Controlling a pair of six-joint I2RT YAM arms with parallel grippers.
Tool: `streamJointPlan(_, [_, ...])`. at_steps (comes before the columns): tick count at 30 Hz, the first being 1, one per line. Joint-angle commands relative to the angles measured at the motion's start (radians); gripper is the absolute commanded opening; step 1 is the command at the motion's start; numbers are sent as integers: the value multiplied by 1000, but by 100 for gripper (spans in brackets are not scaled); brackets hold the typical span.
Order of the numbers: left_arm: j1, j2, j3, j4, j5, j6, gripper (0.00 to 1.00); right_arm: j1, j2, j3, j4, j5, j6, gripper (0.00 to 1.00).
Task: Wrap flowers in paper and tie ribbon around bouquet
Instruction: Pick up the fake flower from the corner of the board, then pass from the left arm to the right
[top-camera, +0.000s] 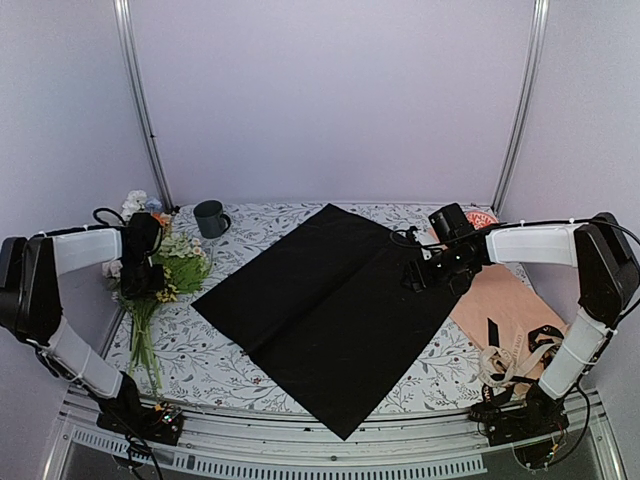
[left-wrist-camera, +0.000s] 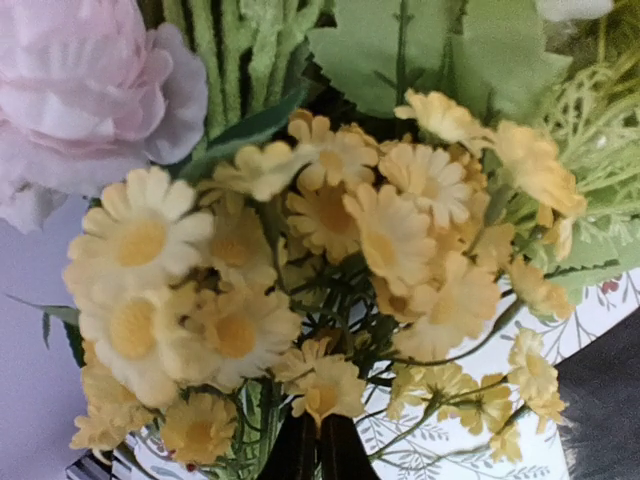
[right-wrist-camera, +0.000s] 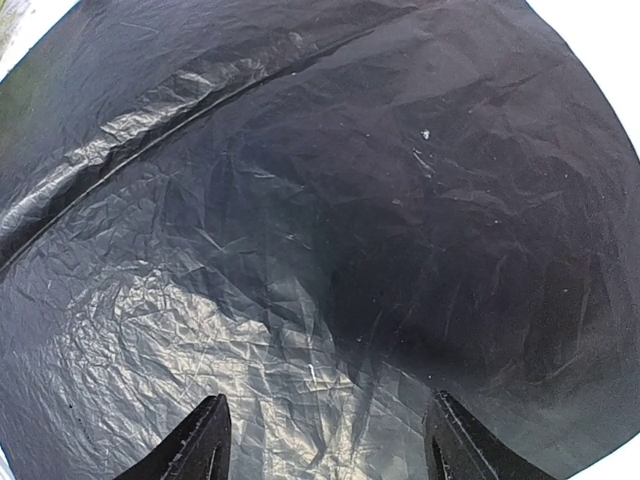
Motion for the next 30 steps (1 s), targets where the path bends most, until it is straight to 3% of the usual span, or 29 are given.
streamJointPlan(1, [6,-95,16,14,-12,-4,0,-1,-10,15,-13,-20,-17,67])
streamJointPlan(8, [-53,-368,162,-30,-18,-24,0,-1,-51,41,-25,-88,-20,67])
streamJointPlan(13, [-225,-508,241,149,138,11,0,6,-126,76,24,-272,-23,65])
streamJointPlan(17, [-413,-449,323,277,273,1,0,74,-180,119,166,-502,-2,64])
streamJointPlan(21, [-591,-346,351,545,432,-15,0,208,-141,149,436,-694,102,63])
streamJointPlan(25, [-691,-255,364,772,525,-62,0,314,-6,326,507,-640,151,69])
streamJointPlan(30, [-748,-223,289,1018,552,-149,0,321,96,404,582,-592,269,75])
